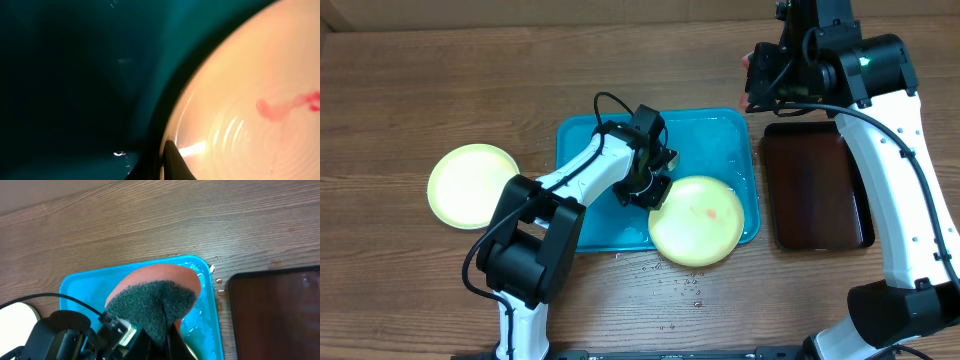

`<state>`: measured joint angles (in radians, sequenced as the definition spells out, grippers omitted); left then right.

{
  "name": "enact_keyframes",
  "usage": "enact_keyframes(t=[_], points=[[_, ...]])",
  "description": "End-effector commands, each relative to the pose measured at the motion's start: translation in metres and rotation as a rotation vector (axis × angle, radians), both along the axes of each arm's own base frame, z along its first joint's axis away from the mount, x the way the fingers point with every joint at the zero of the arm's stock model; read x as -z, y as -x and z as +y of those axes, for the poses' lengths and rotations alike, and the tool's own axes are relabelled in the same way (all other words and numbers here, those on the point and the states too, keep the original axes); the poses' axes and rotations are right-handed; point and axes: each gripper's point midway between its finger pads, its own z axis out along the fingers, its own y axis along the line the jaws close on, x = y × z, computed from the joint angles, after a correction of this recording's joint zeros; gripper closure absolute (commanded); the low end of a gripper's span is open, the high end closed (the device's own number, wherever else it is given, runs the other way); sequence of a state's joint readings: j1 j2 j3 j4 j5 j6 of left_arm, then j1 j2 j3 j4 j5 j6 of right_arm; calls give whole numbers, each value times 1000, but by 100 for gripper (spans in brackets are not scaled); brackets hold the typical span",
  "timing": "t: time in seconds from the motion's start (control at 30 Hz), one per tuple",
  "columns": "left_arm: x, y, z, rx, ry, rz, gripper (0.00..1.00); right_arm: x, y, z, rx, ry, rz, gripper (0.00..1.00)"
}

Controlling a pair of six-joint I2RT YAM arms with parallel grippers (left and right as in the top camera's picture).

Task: Clean dirty plates on tray and stack at the side
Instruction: 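Move left gripper to the lower yellow plate and drag it up, then grip the rim of the last yellow plate with the left gripper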

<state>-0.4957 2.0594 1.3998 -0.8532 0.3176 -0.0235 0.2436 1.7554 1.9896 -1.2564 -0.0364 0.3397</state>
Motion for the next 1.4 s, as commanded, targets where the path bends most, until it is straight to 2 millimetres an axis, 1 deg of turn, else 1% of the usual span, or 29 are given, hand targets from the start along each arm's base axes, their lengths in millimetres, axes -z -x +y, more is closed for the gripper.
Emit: enact_keyframes(t=[0.0, 0.03, 0.07, 0.1, 0.2, 0.23, 0.27, 0.37, 0.43, 0.47, 0.5, 0.53, 0.6, 0.67, 0.73, 0.83, 0.93, 0.97, 1.03, 1.1, 1.17, 1.3, 1.37], points=[[8, -25, 31, -72, -177, -90, 96, -8, -1, -3, 10, 1, -24, 96], [6, -34, 38, -91, -213, -119, 96, -8, -1, -3, 10, 1, -24, 96], [-2, -51, 52, -116, -277, -184, 96, -8, -1, -3, 10, 2, -24, 96], [-7, -63, 61, -132, -321, -229, 96, -8, -1, -3, 10, 1, -24, 96], [-28, -97, 86, -179, -440, -365, 96, -7, 0, -3, 10, 2, -22, 96], [-34, -107, 92, -190, -464, -406, 96, -7, 0, -3, 10, 2, -22, 96], [-42, -119, 96, -200, -487, -455, 96, -7, 0, -3, 10, 2, -22, 96], [-59, -140, 101, -201, -524, -554, 94, -7, 0, -3, 10, 2, -22, 96], [-63, -146, 98, -206, -511, -578, 82, -7, 0, -3, 10, 2, -21, 96], [-62, -145, 94, -201, -493, -572, 76, -7, 0, -3, 10, 2, -21, 96], [-59, -143, 90, -193, -471, -555, 72, -7, 0, -3, 10, 2, -21, 96], [-55, -137, 84, -178, -434, -519, 70, -7, 0, -3, 10, 2, -21, 96], [-46, -121, 71, -160, -355, -433, 71, -6, 0, -3, 10, 2, -20, 96], [-39, -107, 64, -205, -291, -350, 75, -5, 0, -3, 10, 3, -16, 96], [-31, -96, 64, -299, -270, -275, 77, -2, 1, -4, 10, 5, -9, 96], [-19, -79, 66, -424, -271, -179, 77, 1, 1, -4, 10, 7, 0, 96], [-8, -64, 63, -440, -262, -101, 77, 5, 2, -4, 10, 10, 8, 96], [-6, -59, 63, -442, -261, -81, 80, 5, 2, -4, 10, 10, 10, 96], [-1, -52, 65, -466, -272, -52, 82, 5, 2, -4, 10, 10, 10, 96], [1, -47, 68, -484, -285, -32, 84, 5, 2, -4, 10, 10, 10, 96], [1, -46, 68, -493, -288, -27, 84, 5, 2, -4, 10, 10, 10, 96], [1, -48, 68, -493, -284, -34, 80, 5, 3, -4, 10, 10, 12, 96], [1, -52, 66, -449, -278, -62, 82, 5, 3, -4, 10, 11, 12, 96]])
